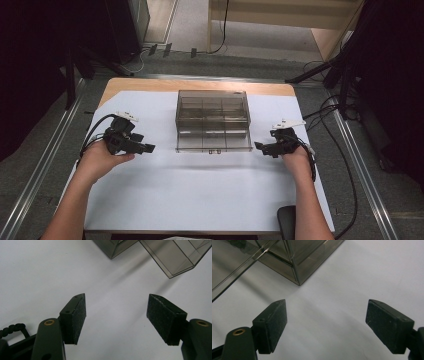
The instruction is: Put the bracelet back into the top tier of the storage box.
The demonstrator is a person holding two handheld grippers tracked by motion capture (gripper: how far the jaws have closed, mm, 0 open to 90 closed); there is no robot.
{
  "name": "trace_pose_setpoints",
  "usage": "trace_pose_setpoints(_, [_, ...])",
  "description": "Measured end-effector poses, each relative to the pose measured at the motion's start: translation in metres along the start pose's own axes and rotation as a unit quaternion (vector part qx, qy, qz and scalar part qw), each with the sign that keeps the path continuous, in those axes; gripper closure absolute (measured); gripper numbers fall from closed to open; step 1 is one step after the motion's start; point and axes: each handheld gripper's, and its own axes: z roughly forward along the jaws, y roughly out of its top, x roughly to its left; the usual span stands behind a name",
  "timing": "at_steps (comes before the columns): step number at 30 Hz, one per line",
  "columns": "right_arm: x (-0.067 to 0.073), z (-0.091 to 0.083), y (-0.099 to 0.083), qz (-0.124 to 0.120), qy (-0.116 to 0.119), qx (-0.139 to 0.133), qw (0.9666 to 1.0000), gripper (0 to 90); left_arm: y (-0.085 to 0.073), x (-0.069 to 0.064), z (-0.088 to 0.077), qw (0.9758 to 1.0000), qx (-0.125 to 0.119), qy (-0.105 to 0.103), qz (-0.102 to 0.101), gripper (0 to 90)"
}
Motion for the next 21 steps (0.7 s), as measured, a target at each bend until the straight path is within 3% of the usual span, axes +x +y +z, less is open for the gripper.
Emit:
trace_pose_setpoints(6, [0.0, 0.001, 0.0, -0.002, 0.001, -0.001, 1.0, 18.3, -0.001, 0.002, -0.005, 0.9999, 0.0, 0.011, -0.003, 33.5])
trace_pose_setpoints(12, [0.0, 0.001, 0.0, -0.002, 0.002, 0.001, 1.0, 18.3, -0.001, 0.006, -0.015, 0.9995, 0.004, 0.024, -0.021, 33.6])
trace_pose_setpoints(20, [0.001, 0.001, 0.0, -0.002, 0.002, 0.001, 1.0, 18.3, -0.003, 0.01, -0.023, 0.999, 0.021, 0.033, -0.02, 33.4])
trace_pose_setpoints(21, [0.0, 0.002, 0.001, -0.003, 0.003, 0.001, 1.0, 18.3, -0.004, 0.011, -0.025, 0.9986, 0.032, 0.038, -0.018, 33.4])
